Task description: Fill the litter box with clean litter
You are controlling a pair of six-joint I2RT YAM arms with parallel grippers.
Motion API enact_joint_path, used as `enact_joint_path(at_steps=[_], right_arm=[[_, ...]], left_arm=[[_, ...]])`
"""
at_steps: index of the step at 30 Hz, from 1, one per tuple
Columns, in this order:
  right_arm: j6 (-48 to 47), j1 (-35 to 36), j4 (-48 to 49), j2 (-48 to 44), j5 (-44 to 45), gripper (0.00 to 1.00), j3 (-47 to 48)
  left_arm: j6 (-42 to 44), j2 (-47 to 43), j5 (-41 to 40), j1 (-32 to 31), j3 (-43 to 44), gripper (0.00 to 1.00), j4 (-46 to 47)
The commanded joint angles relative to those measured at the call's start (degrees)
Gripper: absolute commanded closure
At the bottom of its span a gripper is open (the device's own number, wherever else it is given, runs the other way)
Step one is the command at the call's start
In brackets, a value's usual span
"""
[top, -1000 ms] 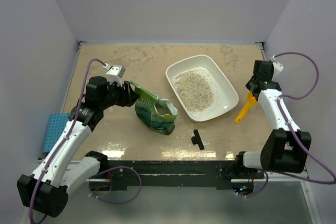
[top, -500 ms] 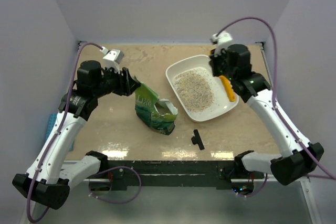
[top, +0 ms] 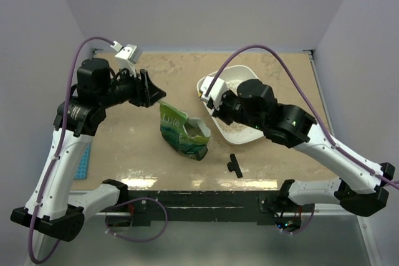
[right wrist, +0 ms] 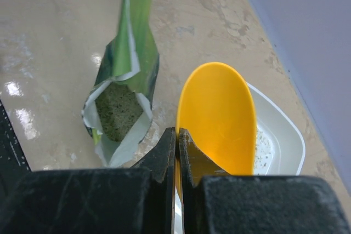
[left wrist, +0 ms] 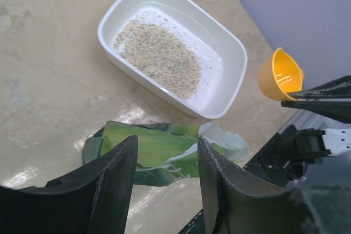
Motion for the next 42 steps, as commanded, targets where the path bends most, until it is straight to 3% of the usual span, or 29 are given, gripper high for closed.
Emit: enact_joint_path(at_steps=[1, 4, 8, 19, 42], right_arm=[[-3.89, 7.25, -2.77, -1.56, 7.82, 1.00, 3.29], [-4.85, 12.44, -4.09, 0.28, 12.93, 1.00, 5.22], [-6.08, 16.23, -3.92, 2.04, 15.92, 1.00, 6.02], [-7.40, 19.57, -4.10, 4.33, 20.58, 1.00, 7.69], [-11.45, 23.35, -3.75, 15.93, 23.31, 1.00, 20.08]], left_arm=[[-7.38, -1.09, 8.46, -0.19, -4.37, 0.48, 6.81], [-13.36, -2.15, 13.73, -0.19, -7.97, 0.48, 12.98], [-16.61, -2.59, 16.37, -0.10, -8.25, 0.48, 13.62], [-23.12, -3.91, 19.98, -0.19, -5.61, 0.48, 14.23], [-20.84, -4.87, 22.80, -0.19, -7.90, 0.51, 12.48]])
